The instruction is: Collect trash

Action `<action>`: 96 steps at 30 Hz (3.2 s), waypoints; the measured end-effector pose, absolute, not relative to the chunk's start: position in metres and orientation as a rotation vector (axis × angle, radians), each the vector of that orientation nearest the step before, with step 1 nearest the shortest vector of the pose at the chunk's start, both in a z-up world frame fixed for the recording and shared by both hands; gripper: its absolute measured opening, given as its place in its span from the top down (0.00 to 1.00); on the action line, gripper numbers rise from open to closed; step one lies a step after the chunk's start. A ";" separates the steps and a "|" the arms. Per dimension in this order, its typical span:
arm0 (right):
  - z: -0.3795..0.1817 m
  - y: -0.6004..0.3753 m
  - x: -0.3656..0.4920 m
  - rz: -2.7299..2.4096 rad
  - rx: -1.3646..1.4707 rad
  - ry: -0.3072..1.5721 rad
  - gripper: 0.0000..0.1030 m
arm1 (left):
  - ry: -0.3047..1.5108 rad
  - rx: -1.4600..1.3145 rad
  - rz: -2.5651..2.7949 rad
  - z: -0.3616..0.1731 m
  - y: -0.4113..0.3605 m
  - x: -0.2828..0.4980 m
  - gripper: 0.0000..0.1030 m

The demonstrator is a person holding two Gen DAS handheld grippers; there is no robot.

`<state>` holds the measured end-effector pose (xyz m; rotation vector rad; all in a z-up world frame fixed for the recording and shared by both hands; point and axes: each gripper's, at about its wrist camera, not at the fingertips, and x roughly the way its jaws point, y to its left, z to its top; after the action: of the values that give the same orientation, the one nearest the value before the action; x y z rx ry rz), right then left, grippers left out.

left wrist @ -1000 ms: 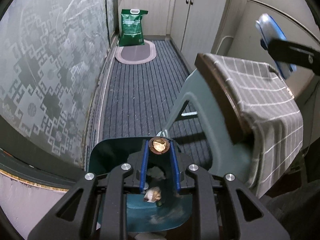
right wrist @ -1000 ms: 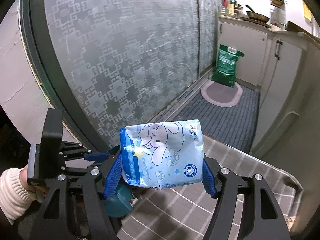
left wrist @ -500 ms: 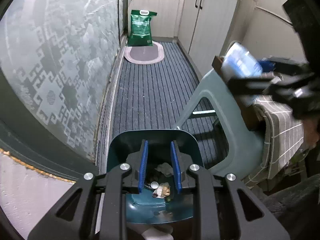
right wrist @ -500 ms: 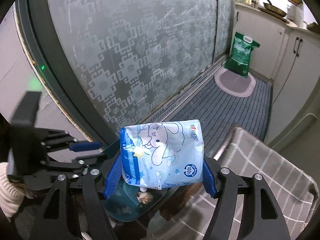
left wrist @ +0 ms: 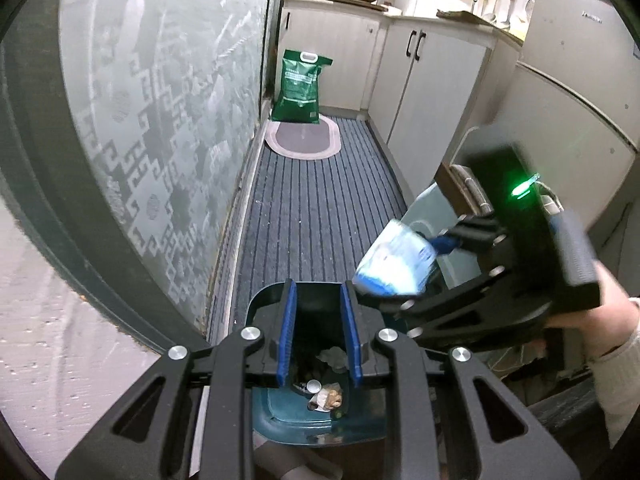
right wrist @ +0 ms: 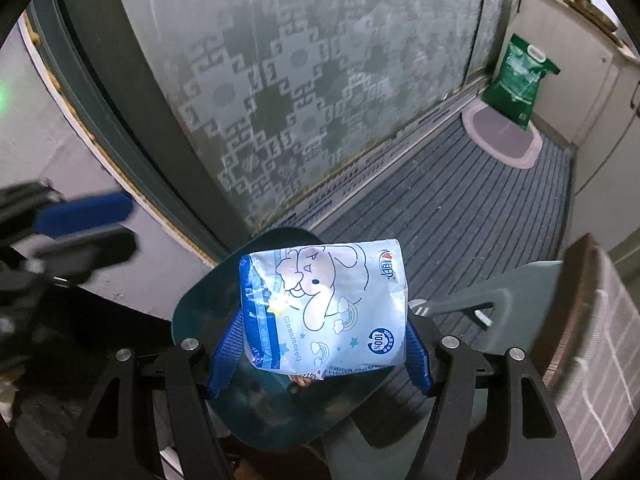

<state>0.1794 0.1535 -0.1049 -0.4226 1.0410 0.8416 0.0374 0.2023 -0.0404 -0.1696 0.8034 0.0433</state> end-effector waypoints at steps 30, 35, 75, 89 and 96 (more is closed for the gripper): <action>-0.073 0.146 0.158 0.875 -0.366 0.972 0.32 | 0.679 -0.181 0.046 0.006 0.188 0.014 0.76; -0.050 0.127 0.149 0.856 -0.320 0.893 0.42 | 0.653 -0.182 0.035 0.016 0.179 0.016 0.74; 0.021 -0.094 0.039 0.517 -0.124 0.555 0.03 | 0.497 -0.108 0.127 0.027 0.117 -0.035 0.04; 0.017 -0.110 0.010 0.515 -0.103 0.547 0.03 | 0.487 -0.075 0.174 0.028 0.100 -0.053 0.03; 0.017 -0.104 0.008 0.517 -0.122 0.534 0.03 | 0.503 -0.063 0.140 0.024 0.092 -0.054 0.03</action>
<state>0.0080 -0.1038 0.0171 -0.1215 0.5345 0.5171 -0.0543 0.0923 0.0238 -0.0625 0.5032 0.1403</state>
